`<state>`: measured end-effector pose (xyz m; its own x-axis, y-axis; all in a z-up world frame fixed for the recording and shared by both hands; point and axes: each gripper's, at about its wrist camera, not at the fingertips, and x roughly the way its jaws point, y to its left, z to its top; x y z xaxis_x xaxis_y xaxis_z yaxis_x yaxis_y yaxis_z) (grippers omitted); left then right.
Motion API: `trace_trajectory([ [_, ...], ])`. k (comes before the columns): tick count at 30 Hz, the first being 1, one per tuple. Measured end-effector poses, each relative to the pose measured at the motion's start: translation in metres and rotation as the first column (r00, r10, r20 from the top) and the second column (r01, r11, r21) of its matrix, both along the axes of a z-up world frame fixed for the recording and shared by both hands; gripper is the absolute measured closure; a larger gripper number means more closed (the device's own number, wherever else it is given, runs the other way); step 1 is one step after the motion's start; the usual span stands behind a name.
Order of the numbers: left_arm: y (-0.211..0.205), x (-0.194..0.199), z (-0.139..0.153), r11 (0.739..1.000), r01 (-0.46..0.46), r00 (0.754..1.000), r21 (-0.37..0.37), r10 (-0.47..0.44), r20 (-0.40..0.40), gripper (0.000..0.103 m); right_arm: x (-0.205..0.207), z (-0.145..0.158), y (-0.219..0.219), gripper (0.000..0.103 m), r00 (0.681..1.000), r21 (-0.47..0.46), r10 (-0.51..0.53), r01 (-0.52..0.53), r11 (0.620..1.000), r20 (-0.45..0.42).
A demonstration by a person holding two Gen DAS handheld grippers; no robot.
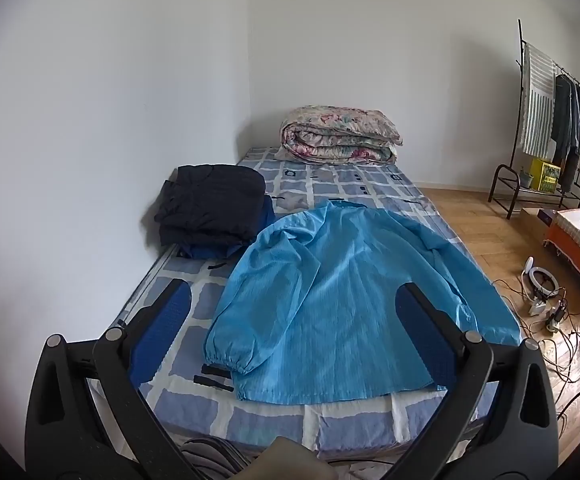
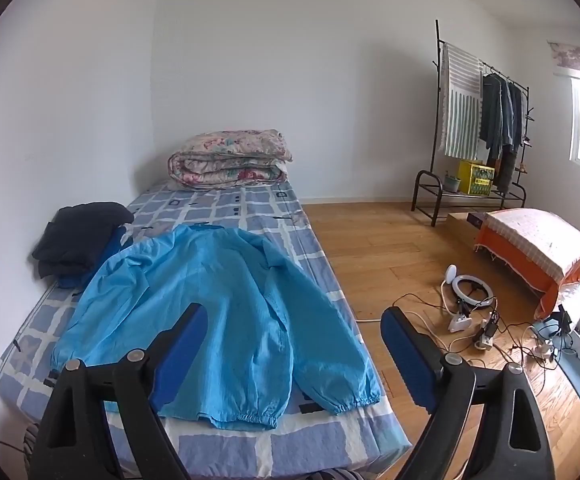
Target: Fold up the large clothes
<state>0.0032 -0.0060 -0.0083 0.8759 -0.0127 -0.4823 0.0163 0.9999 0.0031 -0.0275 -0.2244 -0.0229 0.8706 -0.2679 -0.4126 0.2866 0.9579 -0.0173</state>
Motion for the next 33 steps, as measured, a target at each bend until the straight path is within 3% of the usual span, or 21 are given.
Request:
trace_trajectory([
  [33, 0.010, -0.003, -0.004, 0.999, -0.025, 1.000, -0.024, 0.025, 0.000, 0.000, 0.003, 0.025, 0.020, 0.012, 1.000, -0.028, 0.000, 0.001, 1.000, 0.028],
])
